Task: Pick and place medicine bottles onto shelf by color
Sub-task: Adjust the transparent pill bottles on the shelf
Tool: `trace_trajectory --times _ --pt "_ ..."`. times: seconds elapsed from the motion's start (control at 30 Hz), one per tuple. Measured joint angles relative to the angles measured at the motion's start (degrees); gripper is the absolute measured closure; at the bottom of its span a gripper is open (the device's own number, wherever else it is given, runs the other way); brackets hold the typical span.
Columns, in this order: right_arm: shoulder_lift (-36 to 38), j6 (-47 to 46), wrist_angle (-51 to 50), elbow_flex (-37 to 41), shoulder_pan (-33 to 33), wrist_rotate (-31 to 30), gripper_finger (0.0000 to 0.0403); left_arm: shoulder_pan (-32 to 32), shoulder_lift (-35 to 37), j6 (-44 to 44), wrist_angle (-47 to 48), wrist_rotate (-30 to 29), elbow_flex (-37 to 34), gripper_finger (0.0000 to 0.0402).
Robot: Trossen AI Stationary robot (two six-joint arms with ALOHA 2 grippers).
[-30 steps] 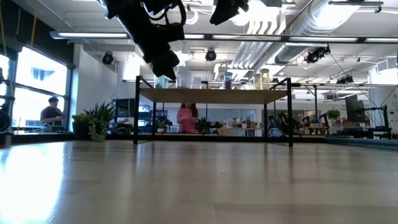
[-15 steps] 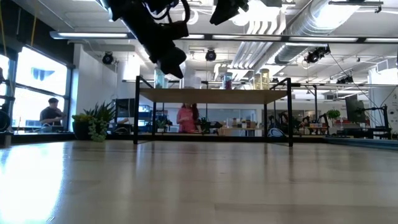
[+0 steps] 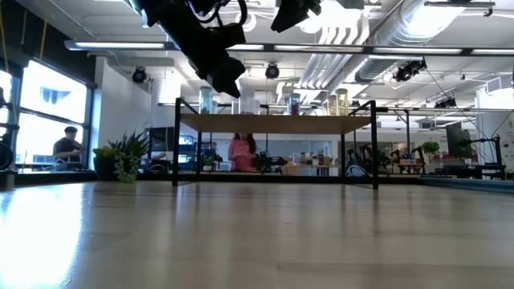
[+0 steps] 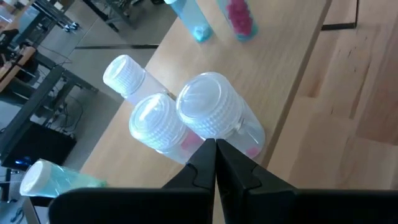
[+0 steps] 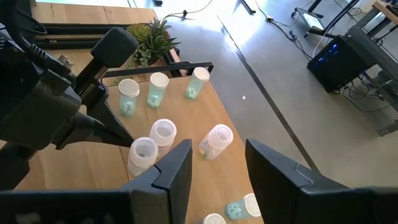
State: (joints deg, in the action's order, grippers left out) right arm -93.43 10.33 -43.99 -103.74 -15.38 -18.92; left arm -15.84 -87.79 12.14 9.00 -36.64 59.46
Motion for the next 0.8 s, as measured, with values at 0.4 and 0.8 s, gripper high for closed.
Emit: trace_trajectory --times 0.4,0.8 --pt "0.00 -0.02 -1.24 0.00 0.00 0.02 0.0261 1.86 1.05 0.04 3.50 -1.71 -0.02 0.0401" --pt "0.00 -0.02 -1.24 0.02 0.00 0.02 0.0261 2.80 1.38 0.51 9.13 -7.71 6.04 0.0401"
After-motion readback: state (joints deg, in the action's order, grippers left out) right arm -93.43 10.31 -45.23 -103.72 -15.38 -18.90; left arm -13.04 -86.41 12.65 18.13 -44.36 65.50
